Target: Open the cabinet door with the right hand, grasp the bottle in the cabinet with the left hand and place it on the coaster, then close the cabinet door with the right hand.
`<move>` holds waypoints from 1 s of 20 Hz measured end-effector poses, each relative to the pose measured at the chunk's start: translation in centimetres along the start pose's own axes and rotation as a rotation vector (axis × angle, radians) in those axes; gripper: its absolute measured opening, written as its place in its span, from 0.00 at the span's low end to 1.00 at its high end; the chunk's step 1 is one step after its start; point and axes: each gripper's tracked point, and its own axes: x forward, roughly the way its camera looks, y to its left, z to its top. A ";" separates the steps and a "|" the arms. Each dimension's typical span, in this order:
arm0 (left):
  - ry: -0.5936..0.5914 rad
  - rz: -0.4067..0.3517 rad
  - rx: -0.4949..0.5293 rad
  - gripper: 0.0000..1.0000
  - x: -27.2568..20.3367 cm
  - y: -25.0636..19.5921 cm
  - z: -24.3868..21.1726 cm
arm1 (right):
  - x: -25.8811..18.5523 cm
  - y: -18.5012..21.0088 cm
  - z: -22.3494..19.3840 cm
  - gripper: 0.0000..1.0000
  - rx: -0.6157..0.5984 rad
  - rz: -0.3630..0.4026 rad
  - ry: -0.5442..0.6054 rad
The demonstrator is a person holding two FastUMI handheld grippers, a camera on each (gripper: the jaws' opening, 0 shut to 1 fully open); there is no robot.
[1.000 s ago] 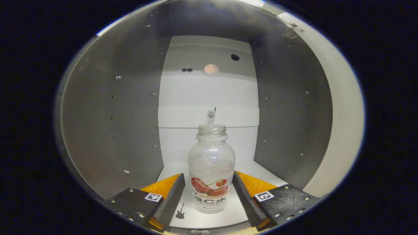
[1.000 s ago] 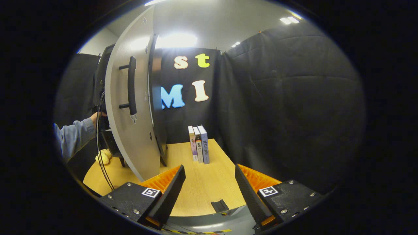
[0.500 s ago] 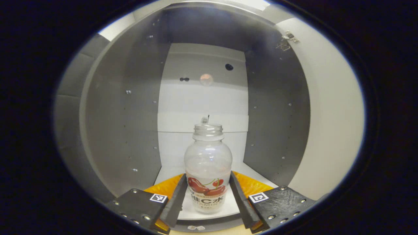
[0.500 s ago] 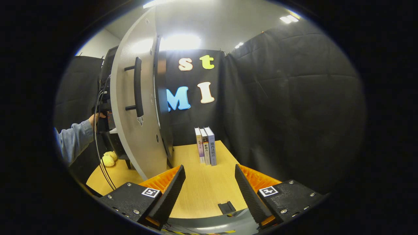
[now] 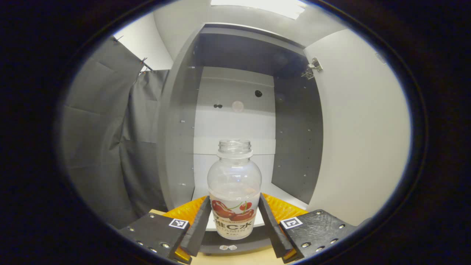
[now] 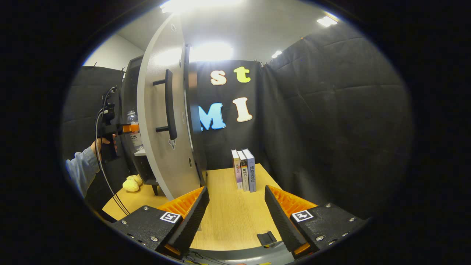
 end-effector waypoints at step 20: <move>0.056 0.010 -0.019 0.77 -15.0 2.3 -8.4 | 0.6 0.3 1.2 0.94 -0.013 0.010 -0.060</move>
